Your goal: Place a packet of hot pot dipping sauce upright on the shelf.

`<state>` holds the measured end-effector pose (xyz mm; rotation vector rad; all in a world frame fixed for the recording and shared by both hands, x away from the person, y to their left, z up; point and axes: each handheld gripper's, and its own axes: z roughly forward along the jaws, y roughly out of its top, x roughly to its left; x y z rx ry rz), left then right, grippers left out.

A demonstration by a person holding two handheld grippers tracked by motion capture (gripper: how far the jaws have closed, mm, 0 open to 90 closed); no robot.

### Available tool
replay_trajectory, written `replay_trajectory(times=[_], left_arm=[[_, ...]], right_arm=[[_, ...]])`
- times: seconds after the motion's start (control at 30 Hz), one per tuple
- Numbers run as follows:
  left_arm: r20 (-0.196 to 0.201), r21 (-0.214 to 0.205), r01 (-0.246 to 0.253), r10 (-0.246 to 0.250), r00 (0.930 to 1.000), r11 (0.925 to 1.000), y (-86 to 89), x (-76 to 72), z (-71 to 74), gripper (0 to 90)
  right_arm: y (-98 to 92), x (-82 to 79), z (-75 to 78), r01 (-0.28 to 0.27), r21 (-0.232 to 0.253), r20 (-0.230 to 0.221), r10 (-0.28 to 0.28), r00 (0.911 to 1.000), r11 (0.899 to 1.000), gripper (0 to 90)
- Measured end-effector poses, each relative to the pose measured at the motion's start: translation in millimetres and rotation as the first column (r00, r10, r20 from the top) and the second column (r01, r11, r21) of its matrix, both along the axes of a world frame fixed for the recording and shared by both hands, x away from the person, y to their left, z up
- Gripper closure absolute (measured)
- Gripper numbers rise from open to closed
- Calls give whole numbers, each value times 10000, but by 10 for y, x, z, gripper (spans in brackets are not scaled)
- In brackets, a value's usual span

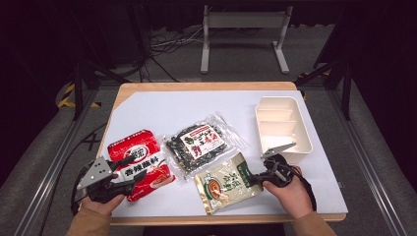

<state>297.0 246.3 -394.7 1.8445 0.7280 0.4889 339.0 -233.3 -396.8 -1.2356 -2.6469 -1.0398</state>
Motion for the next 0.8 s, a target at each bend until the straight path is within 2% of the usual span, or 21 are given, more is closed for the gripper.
replay_trajectory(times=[0.13, 0.33, 0.37, 0.63, 0.67, 0.73, 0.8], left_arm=[[17, 5, -25, 25, 10000, 10000, 4, -3, 2, 353], [30, -42, -68, 68, 10000, 10000, 16, -7, 6, 354], [30, -42, -68, 68, 10000, 10000, 16, -7, 6, 354], [53, -65, -156, 156, 9999, 9999, 27, -11, 12, 354], [53, -65, -156, 156, 9999, 9999, 27, -11, 12, 354], [69, -78, -160, 160, 9998, 9998, 29, -13, 14, 354], [87, -108, -178, 179, 9998, 9998, 32, -16, 15, 354]], right_arm=[[0, -12, 126, -203, 102, 103, 202, 9997, 9997, 900], [26, -47, 357, -548, -156, 311, 553, 9980, 9984, 900], [26, -47, 357, -548, -156, 311, 553, 9980, 9984, 900], [72, -96, 740, -982, -667, 919, 1041, 9903, 9929, 900], [72, -96, 740, -982, -667, 919, 1041, 9903, 9929, 900], [68, -117, 892, -1052, -900, 1252, 1160, 9853, 9904, 900], [65, -122, 923, -1108, -961, 1299, 1229, 9839, 9892, 900]])
